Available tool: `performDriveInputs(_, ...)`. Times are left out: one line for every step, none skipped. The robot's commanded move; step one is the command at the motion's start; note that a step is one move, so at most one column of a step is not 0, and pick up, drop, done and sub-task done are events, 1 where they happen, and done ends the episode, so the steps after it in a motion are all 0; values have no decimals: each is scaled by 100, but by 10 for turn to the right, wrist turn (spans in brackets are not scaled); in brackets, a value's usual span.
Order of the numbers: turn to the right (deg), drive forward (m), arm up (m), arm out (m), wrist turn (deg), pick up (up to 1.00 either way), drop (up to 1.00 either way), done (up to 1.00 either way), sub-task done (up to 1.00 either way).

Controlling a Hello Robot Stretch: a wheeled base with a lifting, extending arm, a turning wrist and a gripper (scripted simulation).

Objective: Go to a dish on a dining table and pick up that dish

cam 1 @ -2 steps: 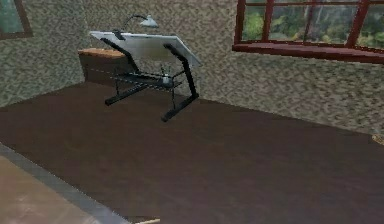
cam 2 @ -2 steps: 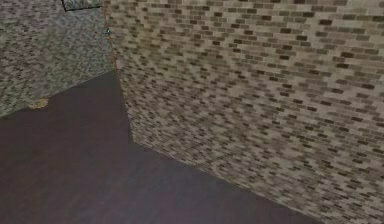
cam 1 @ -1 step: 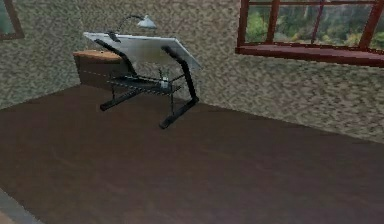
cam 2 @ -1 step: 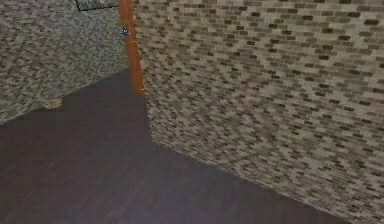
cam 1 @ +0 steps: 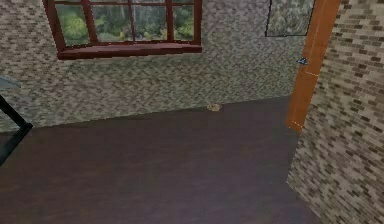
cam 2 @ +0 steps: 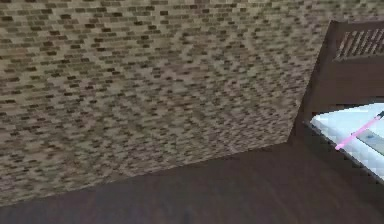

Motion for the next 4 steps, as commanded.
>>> performDriveInputs(450, 0, 0, 0, 0, 0, 0, 0, 0)
performDriveInputs(270, 0, 0, 0, 0, 0, 0, 0, 0)
performDriveInputs(0, 20, 0, 0, 0, 0, 0, 0, 0)
performDriveInputs(450, 0, 0, 0, 0, 0, 0, 0, 0)
